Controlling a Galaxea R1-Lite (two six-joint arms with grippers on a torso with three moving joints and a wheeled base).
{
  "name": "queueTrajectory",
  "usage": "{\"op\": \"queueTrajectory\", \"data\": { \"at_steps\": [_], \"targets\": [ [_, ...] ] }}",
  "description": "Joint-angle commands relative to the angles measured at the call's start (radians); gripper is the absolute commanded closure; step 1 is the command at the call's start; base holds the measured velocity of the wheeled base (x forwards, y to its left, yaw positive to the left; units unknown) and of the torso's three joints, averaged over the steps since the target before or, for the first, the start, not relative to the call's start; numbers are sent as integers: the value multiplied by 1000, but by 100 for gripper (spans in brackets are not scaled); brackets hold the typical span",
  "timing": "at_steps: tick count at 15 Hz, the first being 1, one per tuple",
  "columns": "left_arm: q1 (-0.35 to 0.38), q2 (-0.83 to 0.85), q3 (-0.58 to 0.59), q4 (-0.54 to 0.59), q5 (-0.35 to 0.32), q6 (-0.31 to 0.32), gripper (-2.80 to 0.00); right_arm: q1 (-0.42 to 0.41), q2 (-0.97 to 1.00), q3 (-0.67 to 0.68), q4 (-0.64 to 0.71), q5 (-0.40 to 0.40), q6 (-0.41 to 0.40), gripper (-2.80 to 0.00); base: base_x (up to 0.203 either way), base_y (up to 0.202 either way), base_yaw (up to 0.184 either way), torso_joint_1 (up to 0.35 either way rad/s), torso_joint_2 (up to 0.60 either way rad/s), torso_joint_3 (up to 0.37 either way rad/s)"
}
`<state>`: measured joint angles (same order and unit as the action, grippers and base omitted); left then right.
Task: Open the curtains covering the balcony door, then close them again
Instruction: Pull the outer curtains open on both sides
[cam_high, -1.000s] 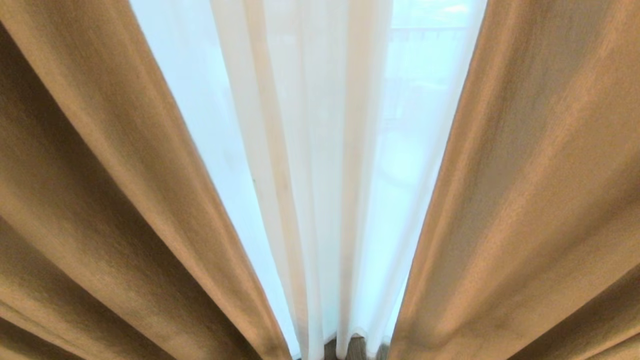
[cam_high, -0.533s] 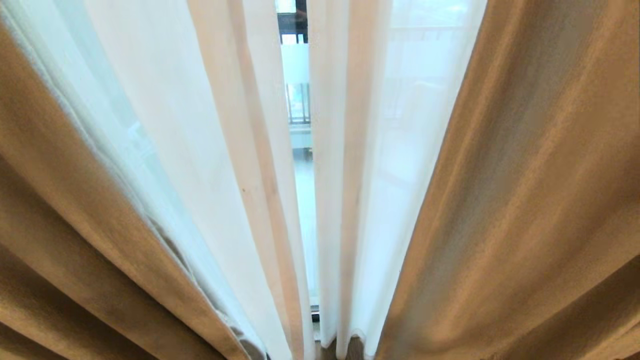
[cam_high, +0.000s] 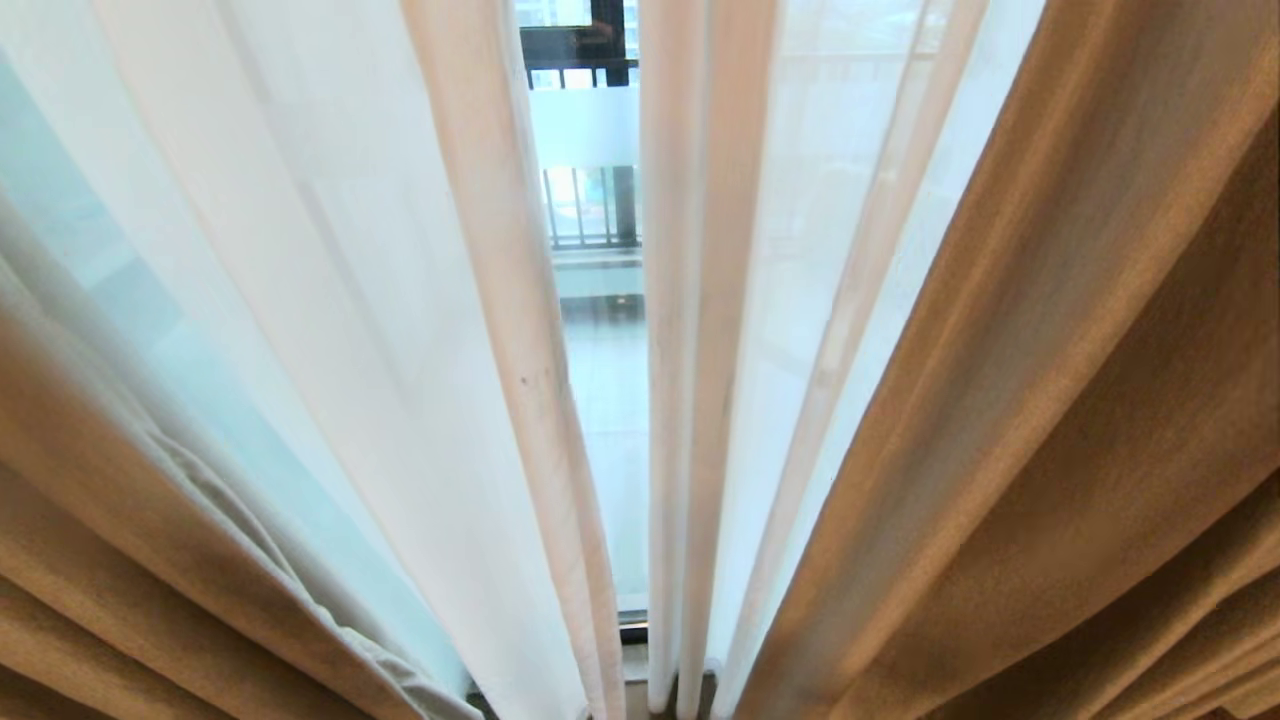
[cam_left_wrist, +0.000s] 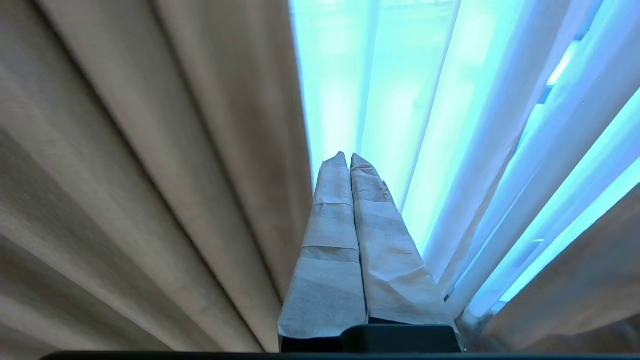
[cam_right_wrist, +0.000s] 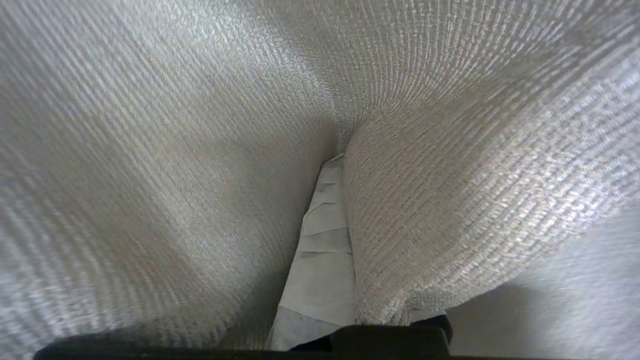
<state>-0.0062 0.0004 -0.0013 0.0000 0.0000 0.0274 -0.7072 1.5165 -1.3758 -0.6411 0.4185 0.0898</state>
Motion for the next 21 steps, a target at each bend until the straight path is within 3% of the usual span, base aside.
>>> {"op": "queueTrajectory", "data": {
  "at_steps": [1,7,8,15,21],
  "targets": [
    [0,0,0,0,0,0,0,35,-44,18,-4,3,1,0,0,0,0,0,0,0],
    [0,0,0,0,0,0,0,35,-74,53,-5,2,1,0,0,0,0,0,0,0],
    [0,0,0,0,0,0,0,35,-79,62,-5,2,1,-280,0,0,0,0,0,0],
    [0,0,0,0,0,0,0,30,-165,149,-5,-6,-6,-280,0,0,0,0,0,0],
    [0,0,0,0,0,0,0,-30,-366,334,-1,-5,-8,-280,0,0,0,0,0,0]
  ]
}}
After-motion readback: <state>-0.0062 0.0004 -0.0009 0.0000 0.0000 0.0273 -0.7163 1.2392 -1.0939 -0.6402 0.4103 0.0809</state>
